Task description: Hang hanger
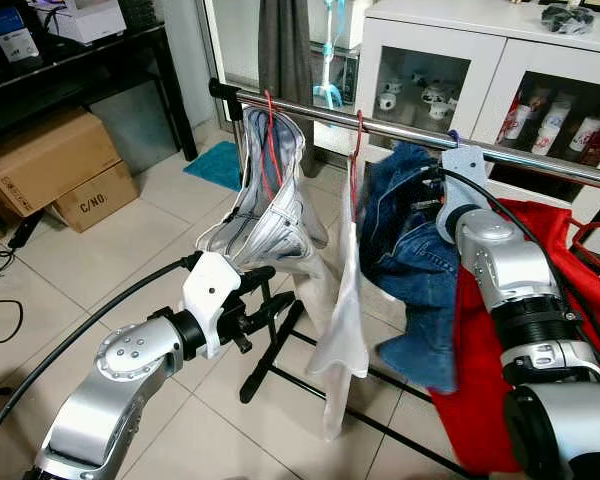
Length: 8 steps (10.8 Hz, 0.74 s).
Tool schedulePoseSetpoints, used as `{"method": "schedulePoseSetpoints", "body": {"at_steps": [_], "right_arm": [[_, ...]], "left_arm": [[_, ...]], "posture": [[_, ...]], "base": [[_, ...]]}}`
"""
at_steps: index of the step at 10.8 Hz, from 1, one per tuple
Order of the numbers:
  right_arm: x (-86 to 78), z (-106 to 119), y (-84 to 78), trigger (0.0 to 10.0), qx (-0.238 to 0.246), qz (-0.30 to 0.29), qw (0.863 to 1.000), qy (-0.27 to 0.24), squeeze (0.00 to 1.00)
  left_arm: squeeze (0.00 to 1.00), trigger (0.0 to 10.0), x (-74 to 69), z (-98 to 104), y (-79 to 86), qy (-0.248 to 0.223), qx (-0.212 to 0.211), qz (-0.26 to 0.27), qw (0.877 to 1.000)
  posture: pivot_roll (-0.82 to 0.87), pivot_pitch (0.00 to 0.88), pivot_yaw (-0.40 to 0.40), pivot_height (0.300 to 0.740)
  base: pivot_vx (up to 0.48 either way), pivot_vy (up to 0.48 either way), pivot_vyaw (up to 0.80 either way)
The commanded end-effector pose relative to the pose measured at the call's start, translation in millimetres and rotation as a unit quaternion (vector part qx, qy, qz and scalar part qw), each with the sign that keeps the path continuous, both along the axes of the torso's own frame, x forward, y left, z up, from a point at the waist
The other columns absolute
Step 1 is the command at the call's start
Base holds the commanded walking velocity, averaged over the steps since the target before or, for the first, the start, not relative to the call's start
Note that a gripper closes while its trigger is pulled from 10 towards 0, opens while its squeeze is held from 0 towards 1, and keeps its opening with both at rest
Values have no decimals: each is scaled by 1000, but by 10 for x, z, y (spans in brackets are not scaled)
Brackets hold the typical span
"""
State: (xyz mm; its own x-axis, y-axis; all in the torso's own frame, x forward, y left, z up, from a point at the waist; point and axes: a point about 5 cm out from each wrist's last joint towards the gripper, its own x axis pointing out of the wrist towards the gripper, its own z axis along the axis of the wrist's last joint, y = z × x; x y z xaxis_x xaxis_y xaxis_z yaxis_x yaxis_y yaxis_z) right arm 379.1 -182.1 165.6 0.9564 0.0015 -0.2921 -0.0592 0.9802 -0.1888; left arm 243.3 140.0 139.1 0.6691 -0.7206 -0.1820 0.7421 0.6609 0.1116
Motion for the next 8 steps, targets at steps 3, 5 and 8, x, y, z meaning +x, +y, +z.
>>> {"method": "schedulePoseSetpoints", "body": {"at_steps": [3, 5, 8], "right_arm": [[-11, 111, 54, 0, 1, 13, 999, -39, 0], [-66, 259, 20, 0, -6, 19, 997, -72, 0], [-270, 352, -7, 0, 1, 33, 995, -93, 0]], "left_arm": [[0, 10000, 120, -3, 28, -9, 17, 50, 999], [0, 10000, 160, -6, 37, -4, 5, 68, 998], [0, 10000, 139, -9, -24, -6, -13, 70, 997]], "posture": [[102, 0, 29, 740], [94, 0, 29, 740], [78, 0, 14, 740]], "base": [[0, 0, 0], [0, 0, 0], [0, 0, 0]]}}
